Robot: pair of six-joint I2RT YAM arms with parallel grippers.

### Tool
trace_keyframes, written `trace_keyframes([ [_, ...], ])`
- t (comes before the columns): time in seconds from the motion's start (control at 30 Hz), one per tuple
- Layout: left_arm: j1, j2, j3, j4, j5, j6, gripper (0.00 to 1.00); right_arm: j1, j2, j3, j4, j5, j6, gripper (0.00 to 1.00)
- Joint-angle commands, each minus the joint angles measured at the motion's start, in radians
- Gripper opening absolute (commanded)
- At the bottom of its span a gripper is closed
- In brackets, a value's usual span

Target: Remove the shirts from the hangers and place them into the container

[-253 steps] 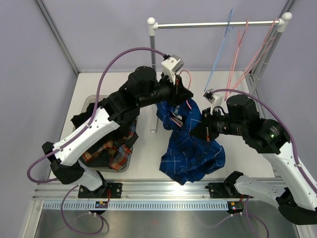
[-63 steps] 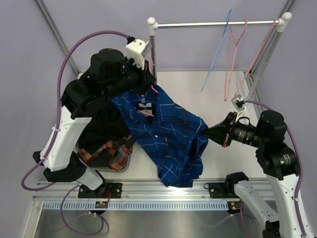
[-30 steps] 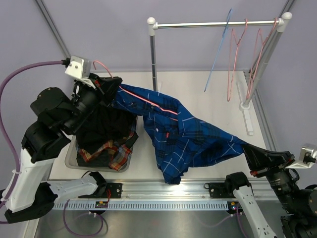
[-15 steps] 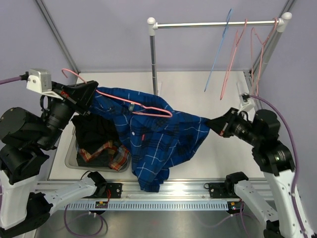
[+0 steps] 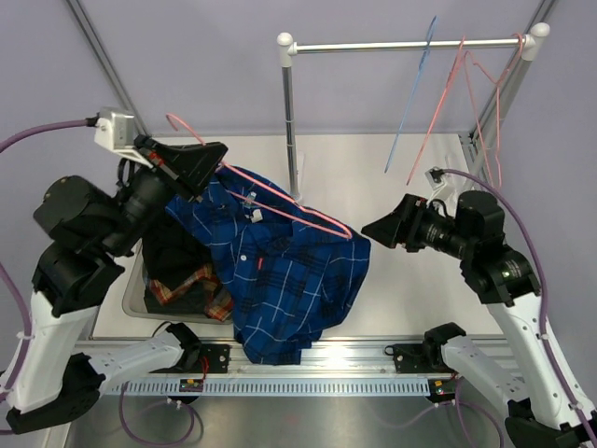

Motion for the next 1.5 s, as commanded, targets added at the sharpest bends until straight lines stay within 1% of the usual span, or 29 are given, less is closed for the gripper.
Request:
trace_keyframes([
  [0.0,0.007,0.06,0.031,0.011,0.048,0.024,0.0,0.014,-0.06,0.194,-0.041,0.015,-0.1,0.81],
  [0.07,0.007,0.119,0.061,-0.034,0.079,0.044,0.0,0.012,-0.056,0.275,-0.1,-0.012,-0.123,0.85],
  [0.1,0.007,0.142,0.074,-0.084,0.089,0.061,0.0,0.012,-0.032,0.358,-0.117,-0.064,-0.134,0.87],
  [0.17,0.005,0.214,0.099,-0.121,0.154,0.075,0.0,0.012,-0.004,0.429,-0.143,-0.12,-0.159,0.88],
  [0.2,0.005,0.238,0.105,-0.155,0.171,0.081,0.0,0.012,0.033,0.485,-0.151,-0.174,-0.166,0.87],
  [0.27,-0.002,0.298,0.113,-0.178,0.206,0.09,0.0,0.014,0.071,0.532,-0.183,-0.212,-0.192,0.83],
  [0.37,-0.024,0.343,0.12,-0.216,0.162,0.113,0.0,0.034,0.139,0.596,-0.226,-0.216,-0.226,0.79],
  [0.43,-0.027,0.373,0.13,-0.244,0.131,0.126,0.0,0.061,0.173,0.601,-0.242,-0.177,-0.251,0.77],
  [0.5,-0.026,0.404,0.159,-0.271,0.114,0.132,0.0,0.138,0.206,0.593,-0.266,-0.116,-0.263,0.75],
  [0.57,-0.027,0.42,0.182,-0.284,0.106,0.135,0.0,0.21,0.226,0.586,-0.28,0.01,-0.285,0.73],
  [0.6,-0.026,0.426,0.203,-0.293,0.109,0.138,0.0,0.289,0.251,0.584,-0.292,0.109,-0.291,0.73],
  [0.67,-0.027,0.441,0.223,-0.302,0.117,0.139,0.0,0.365,0.272,0.578,-0.311,0.213,-0.309,0.72],
  [0.7,-0.026,0.443,0.231,-0.31,0.12,0.142,0.0,0.427,0.291,0.578,-0.318,0.316,-0.311,0.72],
  [0.73,-0.026,0.443,0.237,-0.31,0.125,0.142,0.0,0.455,0.298,0.573,-0.323,0.36,-0.315,0.72],
  [0.8,-0.026,0.44,0.239,-0.316,0.128,0.146,0.0,0.504,0.318,0.569,-0.335,0.437,-0.32,0.71],
  [0.9,-0.027,0.43,0.237,-0.325,0.123,0.149,0.0,0.532,0.331,0.547,-0.337,0.465,-0.32,0.68],
  [0.97,-0.026,0.421,0.236,-0.328,0.119,0.152,0.0,0.56,0.331,0.527,-0.326,0.475,-0.311,0.49],
  [1.0,-0.026,0.421,0.237,-0.333,0.117,0.153,0.0,0.571,0.326,0.508,-0.323,0.495,-0.305,0.35],
  [1.03,-0.026,0.42,0.239,-0.335,0.106,0.155,0.0,0.583,0.323,0.5,-0.318,0.5,-0.291,0.02],
  [1.07,-0.026,0.415,0.237,-0.335,0.105,0.156,0.0,0.607,0.318,0.491,-0.306,0.533,-0.283,0.0],
  [1.13,-0.027,0.409,0.237,-0.339,0.047,0.153,0.42,0.629,0.303,0.465,-0.276,0.549,-0.271,0.0],
  [1.23,-0.027,0.342,0.187,-0.29,-0.01,0.144,0.98,0.657,0.295,0.455,-0.262,0.595,-0.249,0.0],
  [1.27,-0.032,0.305,0.159,-0.266,-0.035,0.138,0.99,0.664,0.298,0.46,-0.263,0.607,-0.245,0.0],
  [1.3,-0.035,0.206,0.075,-0.228,-0.064,0.136,0.99,0.666,0.3,0.463,-0.266,0.626,-0.243,0.0],
  [1.33,-0.036,0.146,0.024,-0.139,-0.108,0.138,0.99,0.667,0.3,0.469,-0.274,0.638,-0.239,0.0],
  [1.37,-0.036,0.087,-0.023,-0.103,-0.122,0.147,0.99,0.67,0.3,0.48,-0.292,0.659,-0.234,0.0],
  [1.4,-0.038,0.035,-0.089,-0.085,-0.136,0.153,0.99,0.672,0.295,0.486,-0.301,0.716,-0.231,0.0],
  [1.43,-0.036,-0.037,-0.1,-0.08,-0.156,0.158,0.99,0.673,0.291,0.493,-0.318,0.736,-0.226,0.0],
  [1.47,-0.038,-0.059,-0.102,-0.124,-0.165,0.164,0.99,0.673,0.285,0.51,-0.325,0.753,-0.229,0.0],
])
